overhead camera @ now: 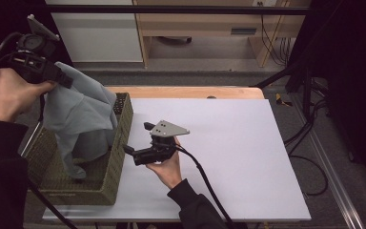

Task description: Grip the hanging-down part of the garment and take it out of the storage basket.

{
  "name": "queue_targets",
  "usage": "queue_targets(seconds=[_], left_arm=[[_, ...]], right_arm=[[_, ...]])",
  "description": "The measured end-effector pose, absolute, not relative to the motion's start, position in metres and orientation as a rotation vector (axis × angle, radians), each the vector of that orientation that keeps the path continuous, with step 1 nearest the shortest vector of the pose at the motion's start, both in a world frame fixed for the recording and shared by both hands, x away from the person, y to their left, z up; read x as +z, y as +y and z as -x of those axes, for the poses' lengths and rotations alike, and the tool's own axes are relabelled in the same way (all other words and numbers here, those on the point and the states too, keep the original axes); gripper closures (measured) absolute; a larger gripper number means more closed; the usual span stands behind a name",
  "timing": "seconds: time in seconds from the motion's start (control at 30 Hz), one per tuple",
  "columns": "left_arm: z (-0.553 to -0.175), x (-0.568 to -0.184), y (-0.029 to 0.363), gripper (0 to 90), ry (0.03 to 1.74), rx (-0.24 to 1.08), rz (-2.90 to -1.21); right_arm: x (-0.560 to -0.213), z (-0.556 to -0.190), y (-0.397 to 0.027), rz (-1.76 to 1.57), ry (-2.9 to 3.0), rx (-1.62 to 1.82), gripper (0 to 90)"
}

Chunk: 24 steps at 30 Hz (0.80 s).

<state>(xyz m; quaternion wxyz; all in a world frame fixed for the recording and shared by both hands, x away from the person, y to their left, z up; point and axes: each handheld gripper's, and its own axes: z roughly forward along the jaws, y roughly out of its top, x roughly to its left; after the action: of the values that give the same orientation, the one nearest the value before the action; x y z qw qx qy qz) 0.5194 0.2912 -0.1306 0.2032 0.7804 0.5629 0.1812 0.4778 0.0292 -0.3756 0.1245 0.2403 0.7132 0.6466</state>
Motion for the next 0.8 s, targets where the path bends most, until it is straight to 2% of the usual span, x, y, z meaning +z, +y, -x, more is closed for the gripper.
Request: queue_targets(seconds=[0.4,0.8], left_arm=[[-0.52,-0.131,0.292,80.8,1.571,0.496,-2.193],[-0.52,-0.132,0.289,80.8,1.561,0.493,-2.196]], right_arm=[[-0.375,-0.493,0.063,-0.683,2.08,1.89,3.5],[-0.383,-0.513,0.076,-0.711,2.065,1.865,4.0]])
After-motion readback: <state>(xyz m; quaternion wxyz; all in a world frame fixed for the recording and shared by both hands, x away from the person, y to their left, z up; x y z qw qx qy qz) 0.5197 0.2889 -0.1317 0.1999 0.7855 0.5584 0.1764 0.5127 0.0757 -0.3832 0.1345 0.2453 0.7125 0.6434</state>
